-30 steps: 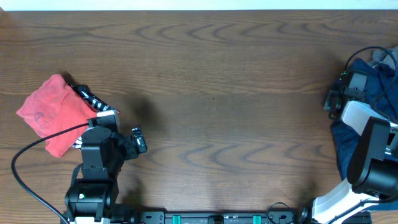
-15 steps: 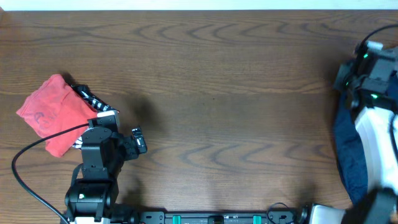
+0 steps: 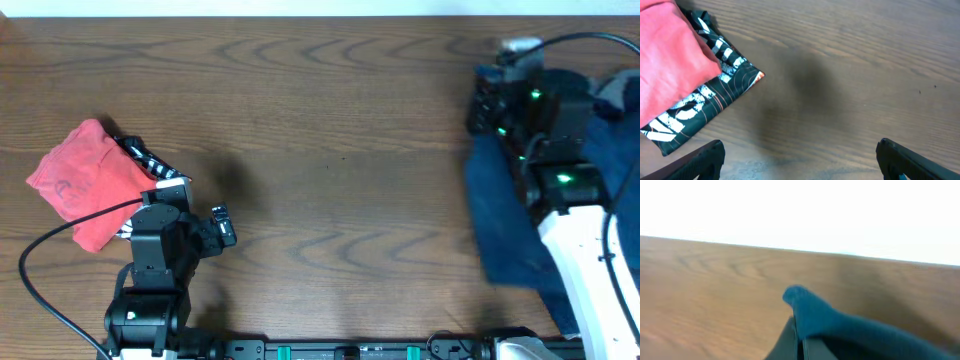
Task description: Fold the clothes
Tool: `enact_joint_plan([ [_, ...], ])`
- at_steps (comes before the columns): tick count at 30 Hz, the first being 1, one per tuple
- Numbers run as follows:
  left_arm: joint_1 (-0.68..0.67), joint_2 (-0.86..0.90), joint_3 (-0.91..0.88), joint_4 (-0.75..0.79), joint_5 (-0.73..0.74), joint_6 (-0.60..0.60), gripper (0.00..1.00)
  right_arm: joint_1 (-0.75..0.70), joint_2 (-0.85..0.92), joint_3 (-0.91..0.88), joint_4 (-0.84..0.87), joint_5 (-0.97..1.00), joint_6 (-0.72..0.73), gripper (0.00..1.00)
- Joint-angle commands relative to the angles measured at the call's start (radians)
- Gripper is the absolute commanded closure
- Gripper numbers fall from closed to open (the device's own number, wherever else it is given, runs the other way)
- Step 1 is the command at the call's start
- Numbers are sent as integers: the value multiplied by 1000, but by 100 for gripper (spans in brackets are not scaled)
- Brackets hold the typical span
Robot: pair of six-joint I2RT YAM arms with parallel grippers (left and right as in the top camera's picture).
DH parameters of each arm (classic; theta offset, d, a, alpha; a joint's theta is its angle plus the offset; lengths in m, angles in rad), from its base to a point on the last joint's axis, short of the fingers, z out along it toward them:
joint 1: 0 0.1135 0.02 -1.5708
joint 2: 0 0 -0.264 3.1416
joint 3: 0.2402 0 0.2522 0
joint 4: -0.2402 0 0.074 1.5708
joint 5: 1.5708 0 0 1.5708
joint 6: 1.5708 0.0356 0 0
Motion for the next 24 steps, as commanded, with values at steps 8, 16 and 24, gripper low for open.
enact_joint_plan([
  [8, 3, 13, 21, 0, -5, -16, 2, 209, 198, 11, 162, -77, 77, 34],
  [16, 3, 20, 21, 10, -4, -36, 2, 134, 122, 11, -64, 264, 100, 1],
  [24, 3, 48, 21, 41, 154, -231, 2, -74, -36, 11, -428, 418, 130, 1],
])
